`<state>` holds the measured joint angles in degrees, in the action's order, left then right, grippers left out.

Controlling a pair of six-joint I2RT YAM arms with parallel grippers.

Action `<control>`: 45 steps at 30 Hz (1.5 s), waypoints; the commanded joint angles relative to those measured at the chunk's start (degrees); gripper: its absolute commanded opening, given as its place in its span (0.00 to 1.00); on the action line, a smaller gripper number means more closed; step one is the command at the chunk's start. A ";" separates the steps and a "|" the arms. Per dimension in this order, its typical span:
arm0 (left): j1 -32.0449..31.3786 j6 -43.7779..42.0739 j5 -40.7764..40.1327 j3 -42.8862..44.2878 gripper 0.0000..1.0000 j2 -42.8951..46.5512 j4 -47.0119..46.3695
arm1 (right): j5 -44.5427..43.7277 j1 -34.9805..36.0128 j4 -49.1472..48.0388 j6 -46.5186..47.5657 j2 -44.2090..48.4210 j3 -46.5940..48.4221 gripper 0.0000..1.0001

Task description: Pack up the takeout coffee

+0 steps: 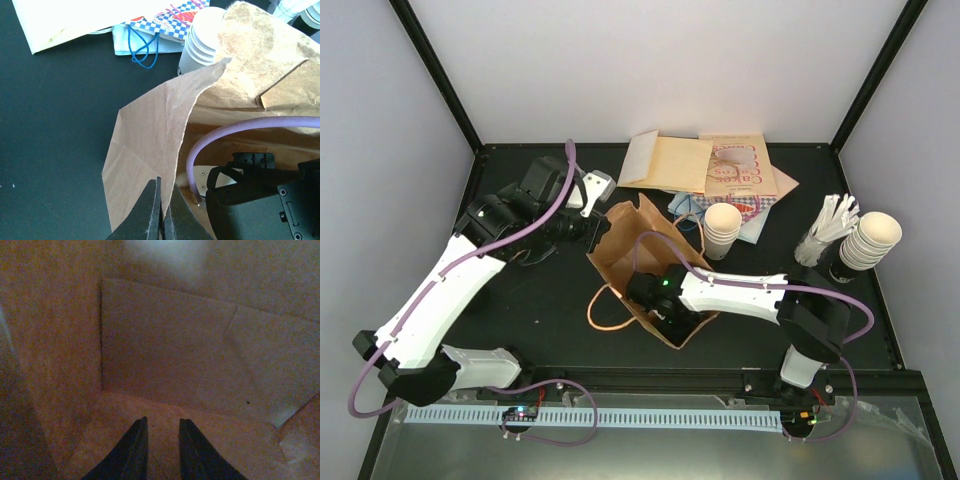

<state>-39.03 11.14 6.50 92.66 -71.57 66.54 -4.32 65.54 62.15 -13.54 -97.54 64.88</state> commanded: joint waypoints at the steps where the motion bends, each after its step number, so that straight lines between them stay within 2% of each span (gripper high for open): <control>1: 0.06 0.46 -1.40 2.51 0.02 -0.76 0.56 | -0.15 0.17 -0.69 -0.17 -0.20 -0.10 0.27; 2: 0.06 0.44 -1.33 2.64 0.02 -0.84 0.57 | -0.21 0.17 -0.57 -0.09 -0.20 0.16 0.43; 3: 0.05 0.46 -1.32 2.78 0.01 -0.89 0.53 | -0.36 0.09 -0.50 -0.13 -0.20 0.48 0.66; 4: 0.03 0.47 -1.25 2.90 0.02 -0.93 0.54 | -0.73 0.12 -0.46 -0.20 -0.05 0.70 0.81; 5: 0.05 0.47 -1.20 3.03 0.02 -0.94 0.63 | -0.99 0.12 -0.37 -0.27 0.16 0.90 0.92; 7: 0.04 0.38 -1.04 3.23 0.02 -1.01 0.67 | -0.76 0.14 -0.36 -0.09 0.56 1.22 0.95; 17: 0.03 0.20 -0.88 3.14 0.02 -0.63 0.99 | -1.18 0.09 0.38 -0.28 0.42 2.53 0.91; 20: 0.09 0.05 -0.96 2.99 0.02 -0.51 0.87 | -2.42 0.18 0.64 -0.69 1.76 4.27 0.78; 21: 0.02 0.11 -0.92 2.97 0.02 -0.50 0.87 | -2.70 0.20 0.68 -0.84 2.30 5.04 0.70; 23: 0.07 0.18 -0.88 2.86 0.02 -0.42 0.82 | -3.41 0.15 1.26 -1.11 3.16 7.30 0.64; 28: 0.06 0.20 0.18 2.55 0.02 -0.18 0.62 | -6.11 0.15 1.38 -1.23 3.54 12.60 0.52; 36: 0.04 0.28 2.71 0.89 0.01 1.18 -0.37 | -5.25 0.03 -6.03 -0.52 -1.43 11.34 0.47; 40: 0.02 0.24 3.28 0.19 0.01 1.59 -0.60 | -6.09 -0.30 -8.05 -1.28 -3.89 11.62 0.28; 45: 0.18 0.41 5.23 -0.86 0.02 1.64 -1.54 | -6.01 -0.67 -11.15 -1.61 -4.54 11.74 0.22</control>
<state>-39.00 11.11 8.58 92.55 -70.81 67.16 -9.13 65.21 55.02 -14.50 -102.06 76.58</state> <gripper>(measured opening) 0.018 0.227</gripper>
